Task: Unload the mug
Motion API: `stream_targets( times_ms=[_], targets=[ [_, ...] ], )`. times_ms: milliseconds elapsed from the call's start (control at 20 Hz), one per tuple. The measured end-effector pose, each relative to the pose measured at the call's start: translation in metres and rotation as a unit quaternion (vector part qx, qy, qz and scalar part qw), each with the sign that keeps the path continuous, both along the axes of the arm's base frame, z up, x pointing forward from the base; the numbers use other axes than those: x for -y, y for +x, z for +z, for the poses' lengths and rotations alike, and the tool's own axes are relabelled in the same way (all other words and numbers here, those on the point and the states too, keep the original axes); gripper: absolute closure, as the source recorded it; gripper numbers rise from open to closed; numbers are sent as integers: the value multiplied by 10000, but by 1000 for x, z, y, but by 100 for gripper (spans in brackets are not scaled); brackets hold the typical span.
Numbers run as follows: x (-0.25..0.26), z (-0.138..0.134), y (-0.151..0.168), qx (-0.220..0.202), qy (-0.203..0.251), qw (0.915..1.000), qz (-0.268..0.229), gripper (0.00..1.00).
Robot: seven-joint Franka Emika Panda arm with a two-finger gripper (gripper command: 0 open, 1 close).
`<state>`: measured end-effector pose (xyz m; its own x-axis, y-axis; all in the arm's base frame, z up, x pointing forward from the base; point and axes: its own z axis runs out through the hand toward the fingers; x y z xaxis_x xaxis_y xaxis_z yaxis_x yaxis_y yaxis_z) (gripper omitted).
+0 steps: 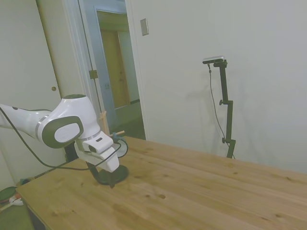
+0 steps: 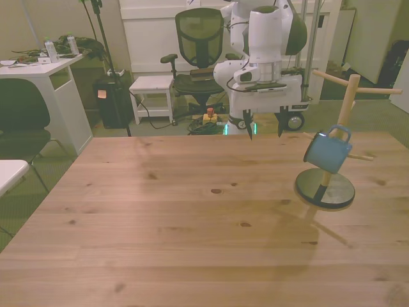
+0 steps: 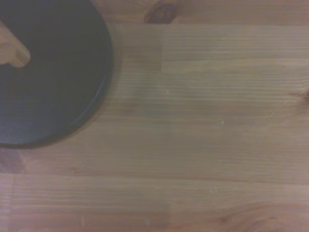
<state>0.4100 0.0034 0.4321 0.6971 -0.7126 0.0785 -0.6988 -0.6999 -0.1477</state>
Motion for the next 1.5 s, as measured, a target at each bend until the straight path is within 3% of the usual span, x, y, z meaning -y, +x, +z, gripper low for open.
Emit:
stream_targets(
  times_ms=[150,550,900,1150,1500],
  targets=[
    [2,1,-1,-5,2,10000,38,0],
    [61,20,8,832,-97,9943,666,0],
    [70,38,49,1524,-17,9809,1206,0],
    [66,46,74,1650,39,9773,1329,0],
    [48,25,89,1995,327,9485,2439,0]
  ],
)
